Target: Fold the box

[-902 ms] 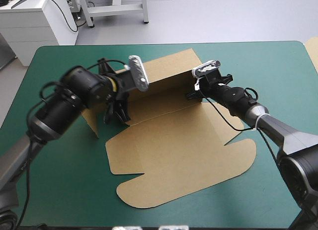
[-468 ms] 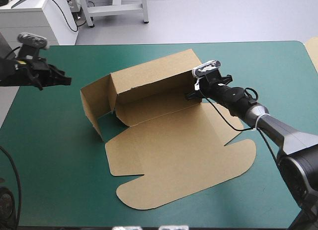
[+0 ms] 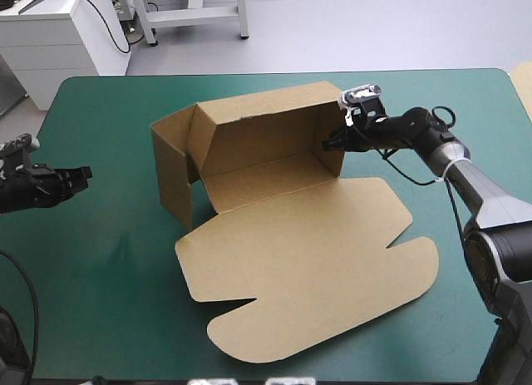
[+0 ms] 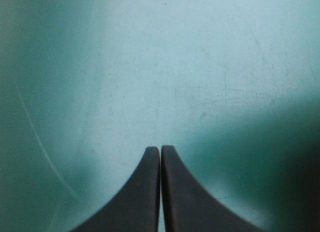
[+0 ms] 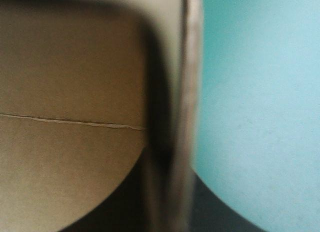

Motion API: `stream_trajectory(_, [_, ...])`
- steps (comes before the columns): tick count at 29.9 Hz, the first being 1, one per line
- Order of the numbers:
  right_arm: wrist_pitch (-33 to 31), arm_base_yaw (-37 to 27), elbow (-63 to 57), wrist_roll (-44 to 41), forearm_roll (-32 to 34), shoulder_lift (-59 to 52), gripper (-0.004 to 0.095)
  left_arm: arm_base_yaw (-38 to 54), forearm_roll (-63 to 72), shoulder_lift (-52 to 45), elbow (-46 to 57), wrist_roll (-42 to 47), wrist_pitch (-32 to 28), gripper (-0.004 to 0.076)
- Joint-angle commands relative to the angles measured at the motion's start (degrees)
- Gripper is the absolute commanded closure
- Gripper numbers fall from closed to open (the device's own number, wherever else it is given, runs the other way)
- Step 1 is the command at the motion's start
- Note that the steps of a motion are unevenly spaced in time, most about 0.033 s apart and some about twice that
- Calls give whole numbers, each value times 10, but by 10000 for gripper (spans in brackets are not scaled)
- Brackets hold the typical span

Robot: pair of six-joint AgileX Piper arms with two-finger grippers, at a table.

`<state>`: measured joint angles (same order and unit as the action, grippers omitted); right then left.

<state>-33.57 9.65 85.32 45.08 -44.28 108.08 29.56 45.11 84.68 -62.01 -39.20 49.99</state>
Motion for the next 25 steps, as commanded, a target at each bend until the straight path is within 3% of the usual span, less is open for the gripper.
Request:
stream_trajectory(1, [-85, -2, 110, -187, 160, -23, 917, 2, 57, -23, 20, -34, -27, 731])
stream_trajectory(9, [-256, 5, 286, -363, 274, -23, 915, 2, 52, -23, 29, -41, -16, 732])
stream_trajectory(14, [-377, 10, 334, -404, 335, -23, 907, 2, 52, -23, 29, -41, -8, 732])
stream_trajectory(17, [-379, 14, 331, -451, 356, -36, 907, 2, 56, -22, 29, -39, -6, 731])
stream_trajectory(25, [-379, 50, 249, -468, 350, -137, 907, 2, 81, -22, 29, -41, 13, 731])
